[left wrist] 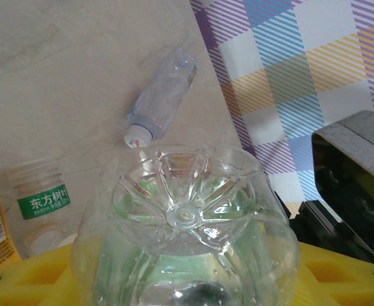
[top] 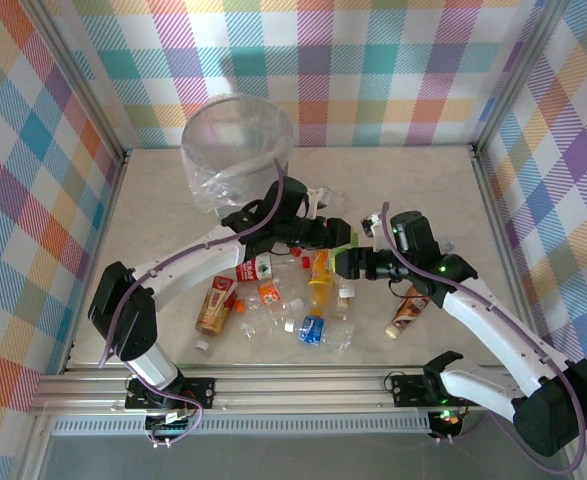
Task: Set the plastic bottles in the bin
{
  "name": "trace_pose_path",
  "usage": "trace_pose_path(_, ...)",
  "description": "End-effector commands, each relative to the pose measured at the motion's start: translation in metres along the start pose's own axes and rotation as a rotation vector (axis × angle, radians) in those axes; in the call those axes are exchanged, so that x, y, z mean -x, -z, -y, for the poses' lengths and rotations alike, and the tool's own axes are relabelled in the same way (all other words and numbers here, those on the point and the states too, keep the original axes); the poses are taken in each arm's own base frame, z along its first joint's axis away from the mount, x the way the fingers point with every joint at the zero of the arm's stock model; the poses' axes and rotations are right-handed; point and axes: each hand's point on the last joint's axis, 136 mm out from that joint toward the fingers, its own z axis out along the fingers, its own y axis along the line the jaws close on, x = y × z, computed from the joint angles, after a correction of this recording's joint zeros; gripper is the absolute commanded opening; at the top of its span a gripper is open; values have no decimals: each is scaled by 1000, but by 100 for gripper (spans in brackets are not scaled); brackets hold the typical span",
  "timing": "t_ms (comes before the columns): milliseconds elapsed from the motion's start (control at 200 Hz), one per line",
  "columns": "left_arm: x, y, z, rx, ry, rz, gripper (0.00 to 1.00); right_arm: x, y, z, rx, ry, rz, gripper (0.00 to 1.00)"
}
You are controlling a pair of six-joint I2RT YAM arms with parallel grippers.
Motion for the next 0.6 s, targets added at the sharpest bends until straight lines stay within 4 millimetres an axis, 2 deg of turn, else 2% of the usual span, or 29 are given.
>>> trace_pose_path(0, 9, 23, 18, 29, -61, 41, 57, 14, 6, -18, 50, 48, 30, 87)
trace_pose_path(55, 15, 30, 15, 58, -57, 59, 56, 16, 8, -20, 53, 55, 35, 100)
trace_pose_path(135, 27, 41, 7, 111, -42, 96, 56, 18, 11, -21, 47, 62, 46, 100)
trace_pose_path(275, 55, 70, -1, 185, -31, 165, 56, 28, 18, -7, -62, -8, 85, 100)
trace_pose_path(445, 78, 102, 4, 226, -61, 220, 57, 44, 40, 18, -274, -181, 152, 100)
trace_pose_path(535, 87, 117, 7, 237, -73, 248, 58, 51, 51, 26, -345, -171, 192, 100)
trace_pose_path(595, 96, 130, 10, 234, -81, 273, 58, 56, 55, 23, -349, -119, 205, 100)
